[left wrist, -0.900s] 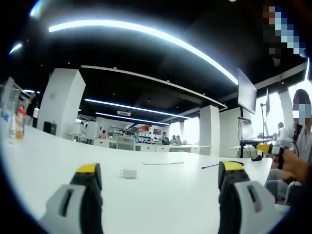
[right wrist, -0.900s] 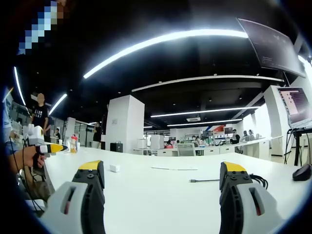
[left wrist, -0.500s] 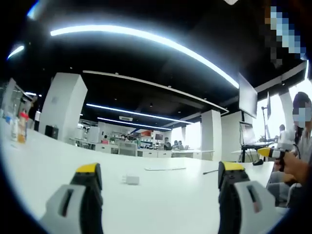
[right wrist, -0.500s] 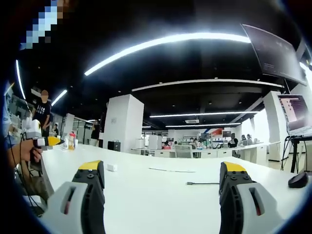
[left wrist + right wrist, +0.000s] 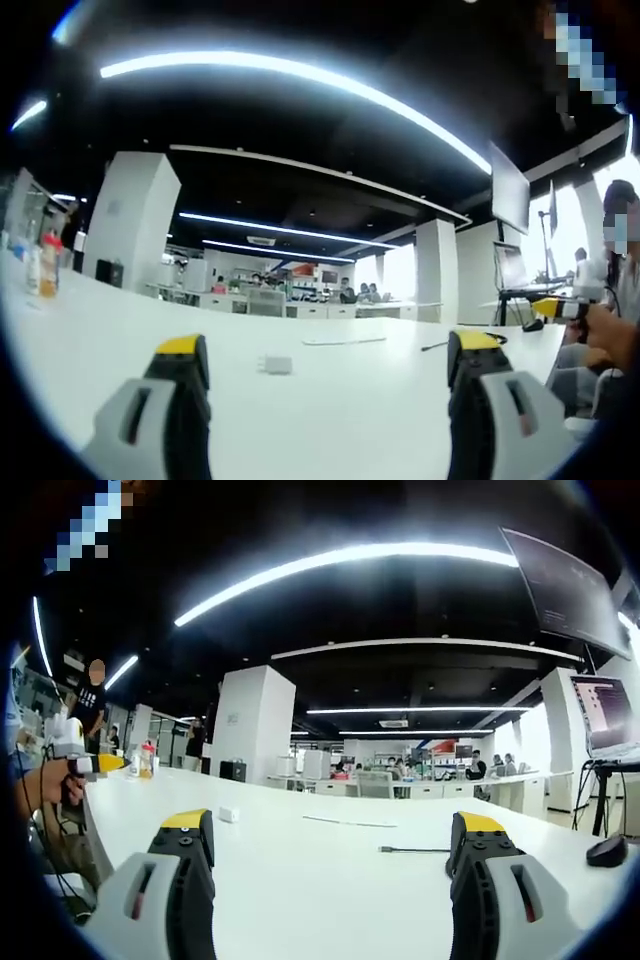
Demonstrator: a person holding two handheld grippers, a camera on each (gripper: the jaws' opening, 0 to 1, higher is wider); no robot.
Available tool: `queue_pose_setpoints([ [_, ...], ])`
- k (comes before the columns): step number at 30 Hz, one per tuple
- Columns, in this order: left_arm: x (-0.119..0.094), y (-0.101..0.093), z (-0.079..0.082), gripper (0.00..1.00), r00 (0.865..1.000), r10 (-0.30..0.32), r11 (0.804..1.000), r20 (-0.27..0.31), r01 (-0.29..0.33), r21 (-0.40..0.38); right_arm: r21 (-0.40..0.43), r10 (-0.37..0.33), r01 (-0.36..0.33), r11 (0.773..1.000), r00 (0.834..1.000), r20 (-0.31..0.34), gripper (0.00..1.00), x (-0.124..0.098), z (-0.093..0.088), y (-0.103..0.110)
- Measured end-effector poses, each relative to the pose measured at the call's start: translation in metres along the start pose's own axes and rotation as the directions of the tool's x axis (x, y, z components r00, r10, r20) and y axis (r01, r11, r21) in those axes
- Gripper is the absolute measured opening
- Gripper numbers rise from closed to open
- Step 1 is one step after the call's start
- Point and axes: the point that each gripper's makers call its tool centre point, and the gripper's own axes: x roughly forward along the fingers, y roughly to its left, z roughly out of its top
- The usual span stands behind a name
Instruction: Plug the desk Type‑C cable into the charger adapter.
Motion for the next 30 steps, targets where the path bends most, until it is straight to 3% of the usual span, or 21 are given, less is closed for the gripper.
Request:
queue_pose_setpoints([
  [30, 0.0007, -0.0021, -0.0082, 0.99, 1.000, 0.008, 1.000, -0.026, -0.008, 0.025, -0.019, 0.015, -0.015, 1.000, 1.000, -0.005, 1.00, -0.0016, -0.0034, 0.0024],
])
